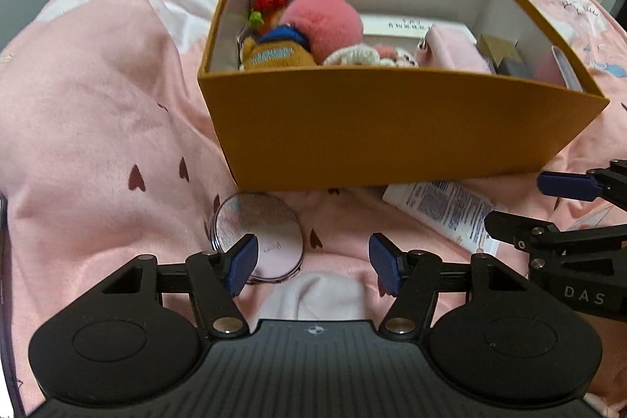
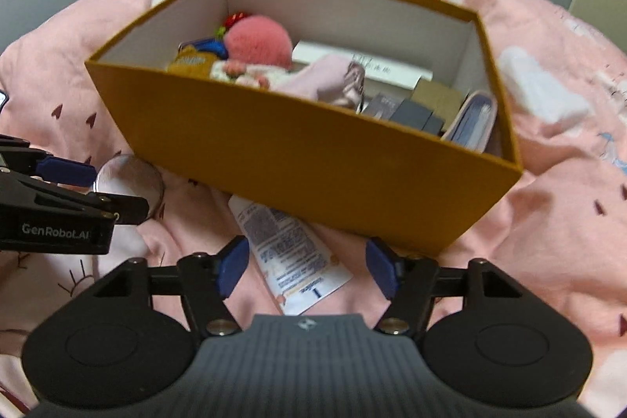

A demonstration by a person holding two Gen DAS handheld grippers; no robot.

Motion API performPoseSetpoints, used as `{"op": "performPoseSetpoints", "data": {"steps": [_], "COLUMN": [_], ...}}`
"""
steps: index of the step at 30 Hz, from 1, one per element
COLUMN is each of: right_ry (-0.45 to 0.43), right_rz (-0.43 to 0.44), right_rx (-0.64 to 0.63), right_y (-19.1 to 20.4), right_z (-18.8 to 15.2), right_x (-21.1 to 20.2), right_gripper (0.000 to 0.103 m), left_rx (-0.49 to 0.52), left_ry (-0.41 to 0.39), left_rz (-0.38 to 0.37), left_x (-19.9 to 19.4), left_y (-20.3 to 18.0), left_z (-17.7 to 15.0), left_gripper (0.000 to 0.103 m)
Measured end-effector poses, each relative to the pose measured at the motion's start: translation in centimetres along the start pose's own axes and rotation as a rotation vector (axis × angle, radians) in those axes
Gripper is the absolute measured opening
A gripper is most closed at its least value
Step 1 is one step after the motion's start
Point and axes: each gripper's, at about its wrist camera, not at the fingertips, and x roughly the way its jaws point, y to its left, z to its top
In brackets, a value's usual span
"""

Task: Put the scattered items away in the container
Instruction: 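Withdraw both tools from the box toward the mirror and lotion tube, then close left tool on the round mirror compact while right tool grasps the Vaseline tube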

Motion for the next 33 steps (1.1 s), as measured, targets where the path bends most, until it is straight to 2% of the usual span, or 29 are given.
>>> {"op": "performPoseSetpoints", "data": {"steps": [4,6,8,13,21,23,30,33], "right_ry": [0.033,0.053,0.065,0.084,0.111,0.115,0.12,0.115], "right_rz": [0.017,0.024,0.036,0.084,0.036,0.035,0.014,0.01], "right_rx": [-0.043,-0.08,-0.103,-0.204,-0.333,-0.339,-0.368,-0.377], "right_y": [-0.2,-0.4,-0.6,0.4,1.8,1.9,2.5,2.8], "right_z": [0.2,0.4,0.5,0.5,-0.3,-0.4,-0.9,-1.0], "right_x": [1.3,2.0,2.6,4.0,6.2,6.5,7.5,7.2], "right_gripper": [0.065,0.066,0.066,0.065,0.066,0.066,0.067,0.06], "left_rx": [0.001,0.001,-0.006,-0.026,-0.007,-0.019,-0.089,-0.11], "left_ry": [0.009,0.014,0.035,0.096,0.129,0.138,0.144,0.115], "left_rz": [-0.005,0.019,0.05,0.061,0.153,0.141,0.057,0.039], "left_x": [-0.3,-0.5,-0.1,1.2,3.6,4.2,5.2,4.4], "left_y": [0.8,1.4,2.1,2.8,2.8,3.0,4.1,4.6], "left_z": [0.2,0.4,0.6,1.0,1.0,1.0,1.2,1.0], "left_gripper": [0.07,0.07,0.069,0.068,0.07,0.076,0.075,0.06]}}
